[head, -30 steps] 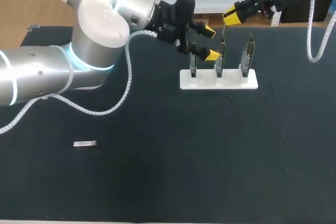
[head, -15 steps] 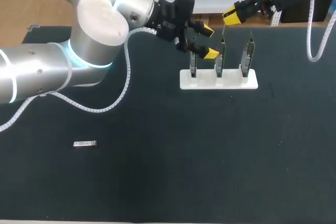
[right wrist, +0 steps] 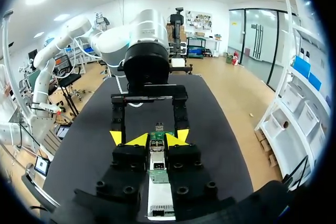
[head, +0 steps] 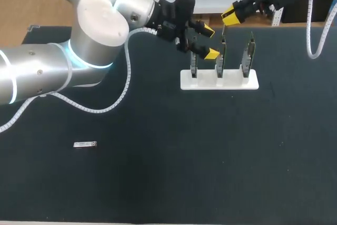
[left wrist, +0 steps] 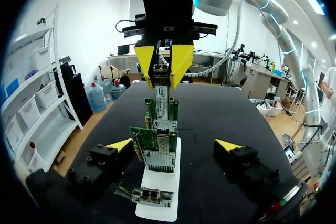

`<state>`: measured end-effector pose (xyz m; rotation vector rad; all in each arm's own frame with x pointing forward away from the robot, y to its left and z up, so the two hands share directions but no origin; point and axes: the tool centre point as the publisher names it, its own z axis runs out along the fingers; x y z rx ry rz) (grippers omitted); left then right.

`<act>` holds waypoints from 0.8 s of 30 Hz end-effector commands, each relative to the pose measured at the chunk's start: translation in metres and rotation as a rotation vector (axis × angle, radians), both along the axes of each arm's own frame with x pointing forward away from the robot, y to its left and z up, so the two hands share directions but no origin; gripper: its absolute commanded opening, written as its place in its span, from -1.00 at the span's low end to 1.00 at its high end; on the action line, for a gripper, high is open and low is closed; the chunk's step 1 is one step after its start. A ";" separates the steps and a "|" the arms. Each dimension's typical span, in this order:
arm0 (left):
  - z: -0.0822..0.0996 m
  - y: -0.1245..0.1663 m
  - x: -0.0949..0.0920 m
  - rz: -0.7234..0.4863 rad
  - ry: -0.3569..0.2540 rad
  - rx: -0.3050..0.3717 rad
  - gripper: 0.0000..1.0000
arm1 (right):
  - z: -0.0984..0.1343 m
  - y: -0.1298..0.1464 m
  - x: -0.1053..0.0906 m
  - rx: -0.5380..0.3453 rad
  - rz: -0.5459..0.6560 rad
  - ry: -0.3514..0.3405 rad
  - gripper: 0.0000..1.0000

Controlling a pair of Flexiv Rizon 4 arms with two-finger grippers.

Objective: Pick up the optical module with the left hand, and insert it into the network port with the right hand.

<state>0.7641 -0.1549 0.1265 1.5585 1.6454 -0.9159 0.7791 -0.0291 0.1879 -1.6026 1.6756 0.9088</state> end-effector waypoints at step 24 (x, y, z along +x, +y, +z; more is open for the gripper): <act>0.000 -0.001 0.001 -0.001 0.002 0.004 1.00 | -0.014 0.006 0.003 -0.064 -0.025 -0.006 -1.00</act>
